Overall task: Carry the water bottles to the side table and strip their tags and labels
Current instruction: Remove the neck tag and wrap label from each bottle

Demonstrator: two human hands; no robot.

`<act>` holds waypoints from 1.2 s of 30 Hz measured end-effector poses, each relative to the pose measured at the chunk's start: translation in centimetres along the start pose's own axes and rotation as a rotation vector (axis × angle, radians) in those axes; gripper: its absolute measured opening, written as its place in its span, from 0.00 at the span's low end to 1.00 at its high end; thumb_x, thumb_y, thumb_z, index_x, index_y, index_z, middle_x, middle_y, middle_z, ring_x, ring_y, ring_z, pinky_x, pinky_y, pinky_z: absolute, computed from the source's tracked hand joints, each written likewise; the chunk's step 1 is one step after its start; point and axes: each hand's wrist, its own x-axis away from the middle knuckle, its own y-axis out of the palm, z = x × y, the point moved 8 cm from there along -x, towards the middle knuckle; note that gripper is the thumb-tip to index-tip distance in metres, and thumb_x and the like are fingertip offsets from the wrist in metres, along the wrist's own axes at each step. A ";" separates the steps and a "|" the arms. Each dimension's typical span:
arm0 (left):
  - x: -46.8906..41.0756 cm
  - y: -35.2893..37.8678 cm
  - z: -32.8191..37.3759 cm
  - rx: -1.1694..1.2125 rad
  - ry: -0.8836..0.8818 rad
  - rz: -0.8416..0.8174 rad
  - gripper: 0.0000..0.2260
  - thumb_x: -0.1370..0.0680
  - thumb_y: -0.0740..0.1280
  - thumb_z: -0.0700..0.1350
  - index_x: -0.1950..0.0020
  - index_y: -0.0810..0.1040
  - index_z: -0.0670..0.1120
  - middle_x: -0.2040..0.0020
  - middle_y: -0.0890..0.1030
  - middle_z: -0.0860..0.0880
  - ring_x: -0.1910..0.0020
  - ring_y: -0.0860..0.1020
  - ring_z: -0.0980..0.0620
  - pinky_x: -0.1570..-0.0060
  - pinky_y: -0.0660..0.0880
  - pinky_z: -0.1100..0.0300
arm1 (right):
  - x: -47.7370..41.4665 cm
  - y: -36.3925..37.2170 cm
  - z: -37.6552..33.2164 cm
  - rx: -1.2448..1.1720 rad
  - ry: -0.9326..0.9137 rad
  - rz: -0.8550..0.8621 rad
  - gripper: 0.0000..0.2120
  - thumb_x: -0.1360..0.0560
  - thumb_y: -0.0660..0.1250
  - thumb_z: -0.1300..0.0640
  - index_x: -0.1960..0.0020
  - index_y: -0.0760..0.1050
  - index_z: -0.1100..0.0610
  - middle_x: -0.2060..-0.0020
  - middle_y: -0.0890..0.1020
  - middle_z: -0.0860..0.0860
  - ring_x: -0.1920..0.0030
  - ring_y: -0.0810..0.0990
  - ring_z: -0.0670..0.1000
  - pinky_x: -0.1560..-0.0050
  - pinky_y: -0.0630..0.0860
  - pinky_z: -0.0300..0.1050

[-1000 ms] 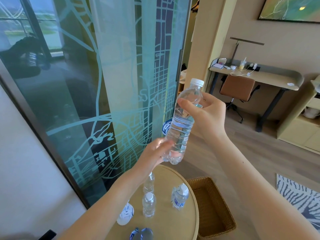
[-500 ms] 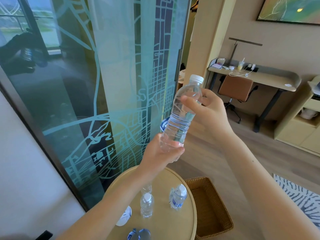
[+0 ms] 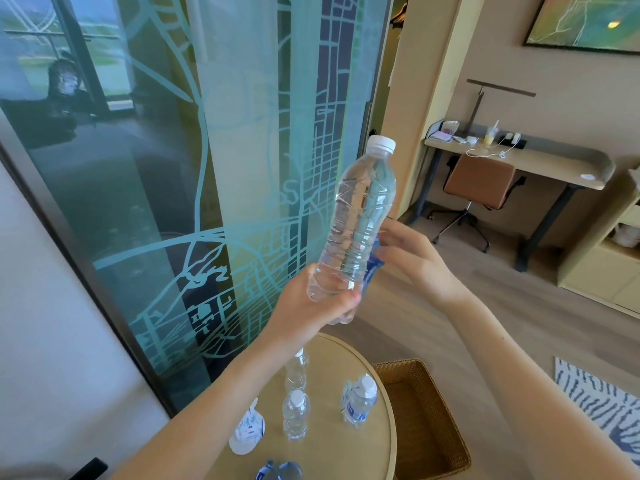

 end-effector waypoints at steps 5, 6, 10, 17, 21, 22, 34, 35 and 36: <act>0.5 -0.7 0.5 0.105 0.078 0.034 0.20 0.26 0.73 0.33 0.43 0.73 0.53 0.59 0.85 0.46 0.64 0.82 0.53 0.63 0.80 0.61 | 1.3 -0.9 0.4 0.006 0.003 0.151 0.05 0.23 0.68 0.61 0.50 0.81 0.61 0.56 0.87 0.48 0.56 0.85 0.46 0.57 0.78 0.36; 0.6 -0.9 0.4 0.107 0.079 0.046 0.20 0.26 0.73 0.32 0.42 0.72 0.51 0.59 0.85 0.47 0.64 0.82 0.52 0.63 0.80 0.60 | 1.5 -1.1 0.2 0.012 -0.006 0.165 0.05 0.24 0.69 0.60 0.51 0.81 0.61 0.57 0.86 0.49 0.57 0.84 0.46 0.55 0.77 0.37; 0.7 -1.2 -0.5 0.107 0.050 0.099 0.21 0.27 0.74 0.32 0.42 0.69 0.48 0.58 0.86 0.47 0.64 0.83 0.52 0.63 0.82 0.58 | 2.1 -1.4 -0.3 0.085 -0.022 0.227 0.08 0.22 0.69 0.63 0.58 0.81 0.55 0.62 0.84 0.45 0.60 0.81 0.42 0.57 0.75 0.32; 0.9 -1.1 -1.3 0.075 0.036 0.126 0.22 0.26 0.75 0.33 0.39 0.69 0.47 0.56 0.86 0.44 0.63 0.83 0.52 0.62 0.80 0.63 | 3.2 -1.1 -1.3 0.108 0.038 0.265 0.17 0.23 0.71 0.65 0.65 0.82 0.47 0.64 0.86 0.49 0.63 0.83 0.44 0.66 0.76 0.32; 1.0 -1.0 -1.5 0.088 0.031 0.135 0.22 0.27 0.75 0.33 0.39 0.70 0.47 0.57 0.86 0.47 0.63 0.83 0.52 0.63 0.81 0.61 | 3.8 -1.1 -2.1 0.114 0.056 0.291 0.12 0.23 0.72 0.65 0.63 0.82 0.52 0.63 0.86 0.54 0.64 0.84 0.47 0.66 0.78 0.36; 1.0 -1.0 -1.6 0.091 0.034 0.134 0.22 0.27 0.75 0.33 0.40 0.70 0.47 0.56 0.86 0.48 0.63 0.83 0.53 0.62 0.82 0.60 | 3.9 -1.2 -2.2 0.114 0.068 0.294 0.11 0.24 0.72 0.64 0.63 0.82 0.53 0.63 0.86 0.55 0.65 0.84 0.47 0.67 0.79 0.36; 1.0 -1.5 -2.1 0.078 0.064 0.211 0.19 0.28 0.75 0.33 0.44 0.74 0.50 0.60 0.85 0.56 0.66 0.81 0.61 0.67 0.78 0.68 | 5.3 -1.5 -2.7 0.094 0.142 0.315 0.07 0.23 0.72 0.63 0.61 0.83 0.58 0.66 0.86 0.54 0.69 0.84 0.47 0.72 0.76 0.34; 0.9 -1.9 -2.2 0.086 0.062 0.225 0.19 0.28 0.75 0.34 0.44 0.74 0.50 0.60 0.85 0.56 0.65 0.82 0.61 0.66 0.78 0.68 | 5.5 -1.6 -2.9 0.074 0.136 0.317 0.08 0.23 0.72 0.64 0.61 0.82 0.58 0.67 0.86 0.54 0.70 0.84 0.47 0.73 0.76 0.34; 0.8 -2.3 -2.4 0.099 0.059 0.241 0.19 0.28 0.75 0.34 0.44 0.74 0.50 0.60 0.85 0.55 0.65 0.82 0.60 0.66 0.78 0.67 | 5.6 -1.8 -3.0 0.049 0.129 0.324 0.10 0.23 0.71 0.65 0.62 0.82 0.57 0.68 0.86 0.53 0.70 0.83 0.47 0.73 0.76 0.35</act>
